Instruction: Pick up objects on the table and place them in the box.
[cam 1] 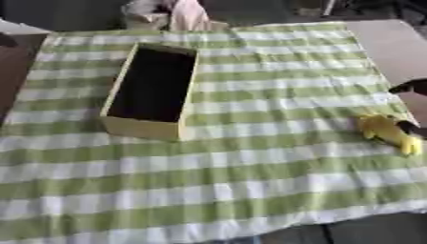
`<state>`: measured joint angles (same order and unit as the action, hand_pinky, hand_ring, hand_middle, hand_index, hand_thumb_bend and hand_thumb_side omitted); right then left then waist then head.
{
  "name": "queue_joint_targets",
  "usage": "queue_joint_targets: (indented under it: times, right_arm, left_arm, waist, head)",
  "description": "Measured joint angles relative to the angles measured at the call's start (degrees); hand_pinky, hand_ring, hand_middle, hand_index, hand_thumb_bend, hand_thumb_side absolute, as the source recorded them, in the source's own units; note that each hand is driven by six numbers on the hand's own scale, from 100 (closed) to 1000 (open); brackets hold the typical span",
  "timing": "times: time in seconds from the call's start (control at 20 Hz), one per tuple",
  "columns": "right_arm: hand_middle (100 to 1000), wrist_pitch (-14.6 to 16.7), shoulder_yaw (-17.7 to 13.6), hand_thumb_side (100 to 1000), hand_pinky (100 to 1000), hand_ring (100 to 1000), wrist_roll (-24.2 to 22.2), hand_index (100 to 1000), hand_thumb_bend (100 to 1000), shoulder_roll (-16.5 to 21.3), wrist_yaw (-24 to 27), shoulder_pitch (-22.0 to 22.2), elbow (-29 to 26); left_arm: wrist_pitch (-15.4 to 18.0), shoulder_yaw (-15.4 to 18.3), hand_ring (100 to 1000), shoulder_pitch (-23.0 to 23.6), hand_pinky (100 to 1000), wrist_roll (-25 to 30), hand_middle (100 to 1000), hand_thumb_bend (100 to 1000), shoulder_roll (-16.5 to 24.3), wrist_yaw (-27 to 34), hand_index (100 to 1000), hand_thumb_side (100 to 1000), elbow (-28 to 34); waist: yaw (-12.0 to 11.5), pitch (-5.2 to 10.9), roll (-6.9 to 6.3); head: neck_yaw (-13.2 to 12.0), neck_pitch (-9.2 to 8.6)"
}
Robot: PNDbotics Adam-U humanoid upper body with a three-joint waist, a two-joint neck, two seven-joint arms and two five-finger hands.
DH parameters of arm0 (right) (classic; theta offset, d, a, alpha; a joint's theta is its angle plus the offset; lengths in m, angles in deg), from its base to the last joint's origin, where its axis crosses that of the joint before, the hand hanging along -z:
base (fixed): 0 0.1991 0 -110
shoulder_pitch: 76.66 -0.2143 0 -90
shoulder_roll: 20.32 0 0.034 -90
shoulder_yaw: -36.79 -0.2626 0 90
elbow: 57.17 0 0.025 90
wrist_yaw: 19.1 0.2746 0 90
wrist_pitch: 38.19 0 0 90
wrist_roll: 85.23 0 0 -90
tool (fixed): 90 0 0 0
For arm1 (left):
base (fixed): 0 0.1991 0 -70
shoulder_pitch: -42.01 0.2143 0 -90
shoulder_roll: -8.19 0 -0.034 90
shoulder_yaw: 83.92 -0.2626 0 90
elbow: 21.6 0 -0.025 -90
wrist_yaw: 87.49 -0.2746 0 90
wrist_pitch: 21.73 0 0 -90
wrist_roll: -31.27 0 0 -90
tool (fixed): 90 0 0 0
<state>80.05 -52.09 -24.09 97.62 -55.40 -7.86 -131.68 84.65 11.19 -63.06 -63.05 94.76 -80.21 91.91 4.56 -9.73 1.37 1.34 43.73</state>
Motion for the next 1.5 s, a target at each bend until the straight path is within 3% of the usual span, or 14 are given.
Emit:
queue_joint_targets:
  times: [0.8, 1.5]
  right_arm:
    - [880, -0.55, 0.69, 633, 992, 927, -1.66, 984, 133, -0.78, 1.7, 0.06, 1.76]
    - [884, -0.71, 1.73, 677, 1000, 933, -3.05, 980, 168, -1.35, 1.45, 0.06, 3.89]
  left_arm:
    - [-0.1, 0.0, 942, 0.0, 483, 0.11, 833, 100, 0.0, 0.04, 705, 737, 0.0]
    - [-0.24, 0.0, 945, 0.0, 482, 0.25, 834, 100, 0.0, 0.18, 704, 737, 0.0]
  waist:
    - [-0.27, -0.25, 0.09]
    - [-0.3, -0.55, 0.0]
  head:
    - [-0.16, -0.03]
    - [-0.13, -0.11]
